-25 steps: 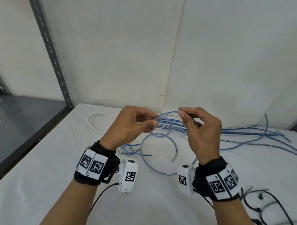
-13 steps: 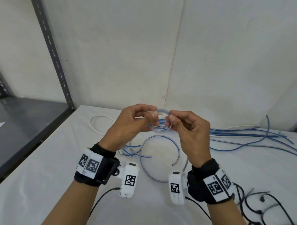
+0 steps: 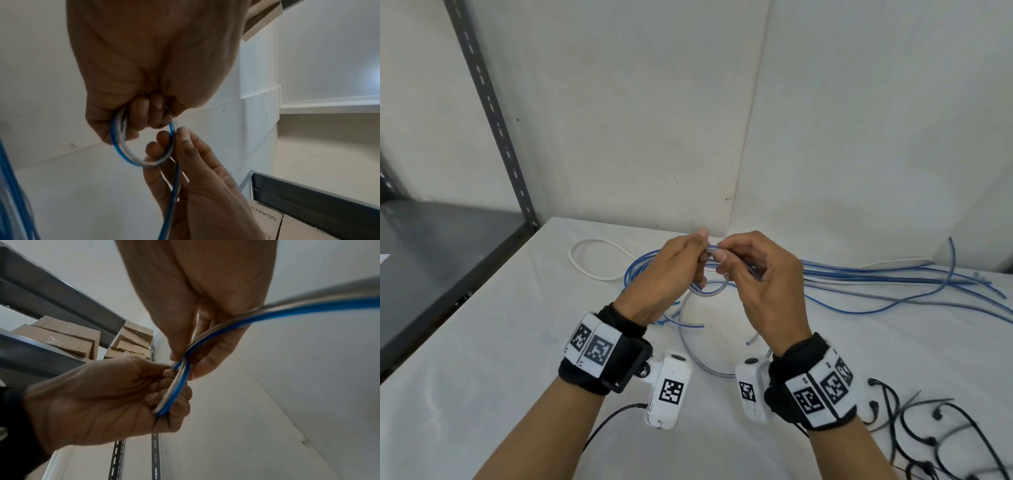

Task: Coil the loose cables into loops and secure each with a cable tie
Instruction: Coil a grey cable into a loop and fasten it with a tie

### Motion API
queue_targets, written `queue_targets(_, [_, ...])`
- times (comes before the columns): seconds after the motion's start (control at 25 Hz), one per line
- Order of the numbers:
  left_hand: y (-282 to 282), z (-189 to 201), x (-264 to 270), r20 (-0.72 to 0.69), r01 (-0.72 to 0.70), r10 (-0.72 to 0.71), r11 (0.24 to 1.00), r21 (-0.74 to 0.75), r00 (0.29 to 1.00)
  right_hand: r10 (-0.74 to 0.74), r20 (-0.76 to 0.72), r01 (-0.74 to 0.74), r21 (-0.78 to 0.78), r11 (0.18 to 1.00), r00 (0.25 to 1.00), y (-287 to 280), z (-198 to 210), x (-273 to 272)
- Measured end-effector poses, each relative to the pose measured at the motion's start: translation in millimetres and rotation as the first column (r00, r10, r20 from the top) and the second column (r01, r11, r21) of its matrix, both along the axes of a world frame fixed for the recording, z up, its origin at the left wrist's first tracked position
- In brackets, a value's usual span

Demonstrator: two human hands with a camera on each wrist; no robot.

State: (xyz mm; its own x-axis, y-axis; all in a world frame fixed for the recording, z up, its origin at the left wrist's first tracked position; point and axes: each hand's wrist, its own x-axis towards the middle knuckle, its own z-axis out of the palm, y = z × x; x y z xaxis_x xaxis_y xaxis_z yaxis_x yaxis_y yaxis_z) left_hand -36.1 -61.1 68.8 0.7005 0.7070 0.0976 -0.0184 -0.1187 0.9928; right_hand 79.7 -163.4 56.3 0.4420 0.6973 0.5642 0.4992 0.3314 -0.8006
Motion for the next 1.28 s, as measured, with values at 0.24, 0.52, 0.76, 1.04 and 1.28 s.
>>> queue_targets(0.24, [9.4,13.1,-3.9,0.405,-0.010,0.229,0.879,-0.476,0.885,0.017,-0.195,-0.008,0.051,0.999,0.981,1.1,-1.0,-13.3])
queue_targets(0.52, [-3.7,11.6,4.6,0.470,0.073,0.226,0.841,-0.537,0.853,-0.017,-0.266,0.058,0.147,0.987,0.964,3.5,-4.0,-18.8])
queue_targets(0.76, [5.2,13.3,-14.2,0.045,0.093,-0.093,0.996,0.005,0.995,0.017,-0.080,-0.018,-0.021,1.000,0.997,-6.9,6.9,7.4])
queue_targets(1.04, [9.3,9.6,-28.0,-0.071,0.222,-0.211,0.943,0.247,0.975,0.077,0.047,-0.068,-0.160,0.985,0.996,-18.1,12.9,25.1])
queue_targets(1.28, [15.3,12.6,-27.6,0.196,-0.005,-0.022,0.991,0.136,0.980,0.007,-0.179,-0.009,-0.009,1.000,0.984,-9.5,10.4,15.9])
